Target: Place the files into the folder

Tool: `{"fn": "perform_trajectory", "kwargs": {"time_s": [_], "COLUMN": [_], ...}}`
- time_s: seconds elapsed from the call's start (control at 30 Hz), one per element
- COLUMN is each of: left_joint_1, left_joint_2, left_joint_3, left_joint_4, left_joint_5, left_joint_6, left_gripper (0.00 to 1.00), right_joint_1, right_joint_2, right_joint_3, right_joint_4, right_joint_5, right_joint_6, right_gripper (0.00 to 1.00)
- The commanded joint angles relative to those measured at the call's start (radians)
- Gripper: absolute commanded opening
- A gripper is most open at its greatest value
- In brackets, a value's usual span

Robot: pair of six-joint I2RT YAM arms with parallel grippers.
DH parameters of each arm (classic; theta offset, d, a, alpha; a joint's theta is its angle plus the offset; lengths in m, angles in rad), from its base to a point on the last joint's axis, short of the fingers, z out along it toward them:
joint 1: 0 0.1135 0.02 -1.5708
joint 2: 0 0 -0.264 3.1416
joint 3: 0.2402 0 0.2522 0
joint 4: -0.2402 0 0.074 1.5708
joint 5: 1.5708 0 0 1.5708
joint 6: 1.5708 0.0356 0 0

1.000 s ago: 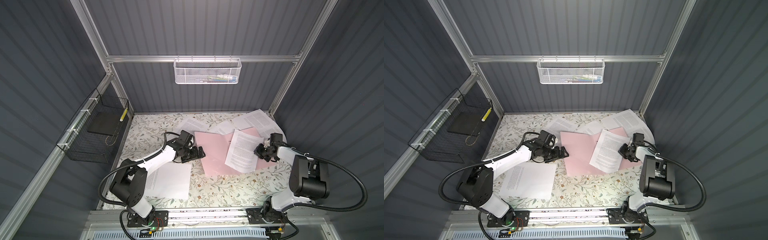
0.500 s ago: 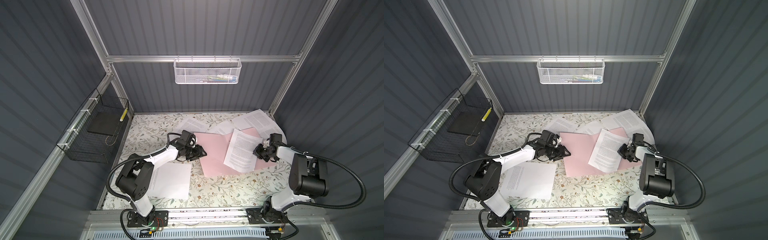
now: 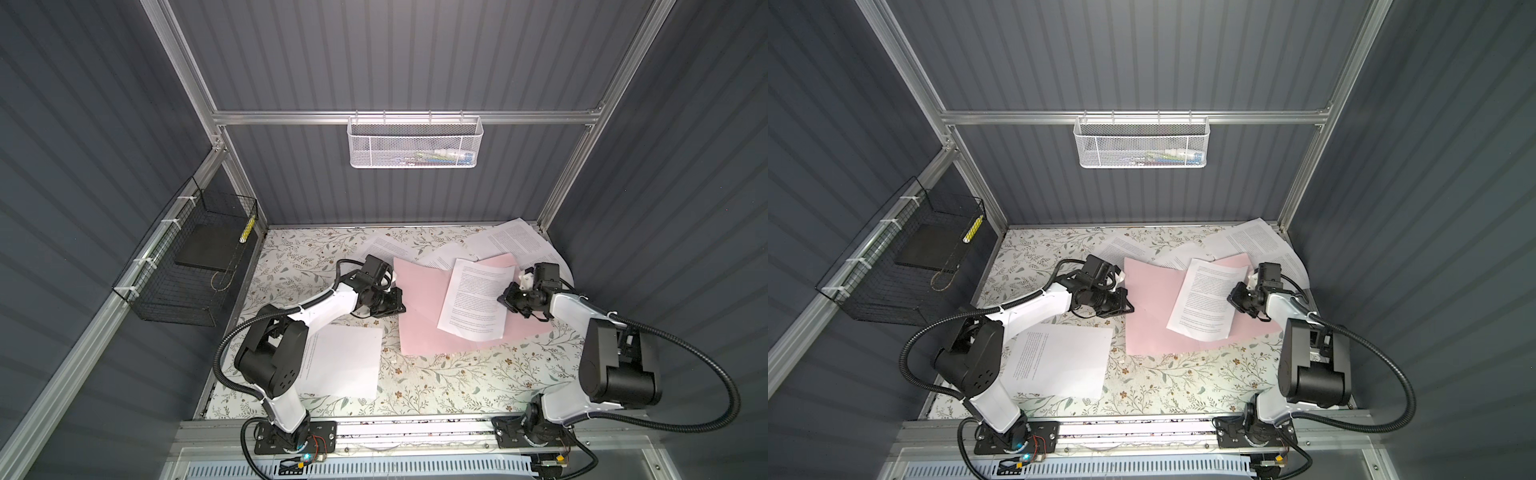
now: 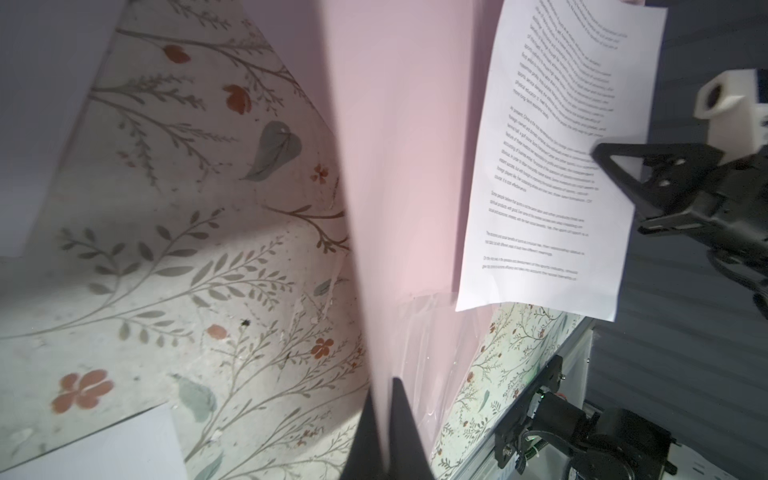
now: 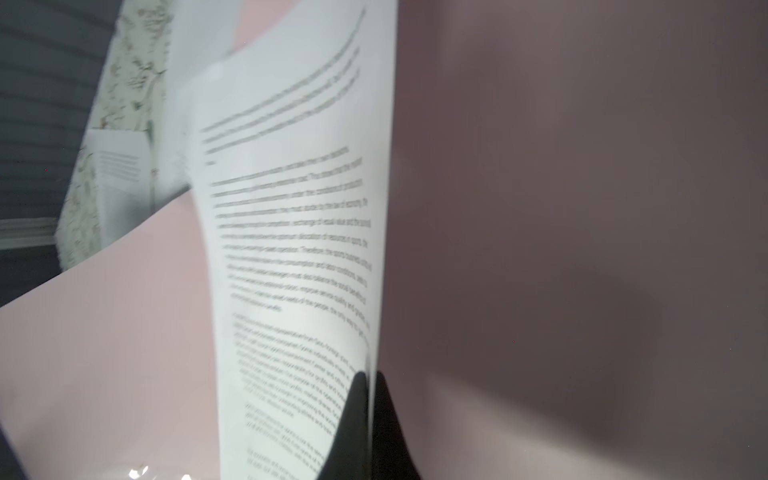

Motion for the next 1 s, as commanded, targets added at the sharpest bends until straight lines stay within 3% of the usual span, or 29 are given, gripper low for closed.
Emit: {"fn": "perform_trajectory", "kwargs": {"time_s": [0.0,0.17,0.33,0.43,0.67,0.97], "left_joint_1": [0.035,0.041,0.044,0.045,0.046,0.05], "left_joint_2": [-0.033,0.008,0.051,0.073,0.099,0.113], "left_joint_3": [0.027,0.112,0.161,0.167,0.165,0.159], "left_joint_4": [-0.208,-0.373,-0.428,-0.412,-0.4,-0.389], "left_joint_5": [-0.079,-0.21,-0.309,-0.289,-0.327,-0.309], "left_joint_6": [0.167,0.304,0.375,0.367,0.353,0.339], "left_gripper": [0.0,0.0,0.0,0.0,0.0,0.0], "right_joint_1": [0.036,0.159,0.294,0.342,0.355,0.366], "right_joint_2": [-0.055,-0.034,0.012,0.035,0.101,0.163], "right_joint_3": [0.024,0.111,0.173,0.181,0.164,0.114], "right_joint_4": [0.078,0.113,0.142,0.162,0.177,0.288], "right_joint_5": [-0.138,-0.21,-0.155,-0.119,-0.141,-0.175], "right_joint_6": [-0.021,-0.084,-0.21,-0.282,-0.322,-0.238], "right_gripper": [0.0,0.0,0.0,0.0,0.0,0.0]}}
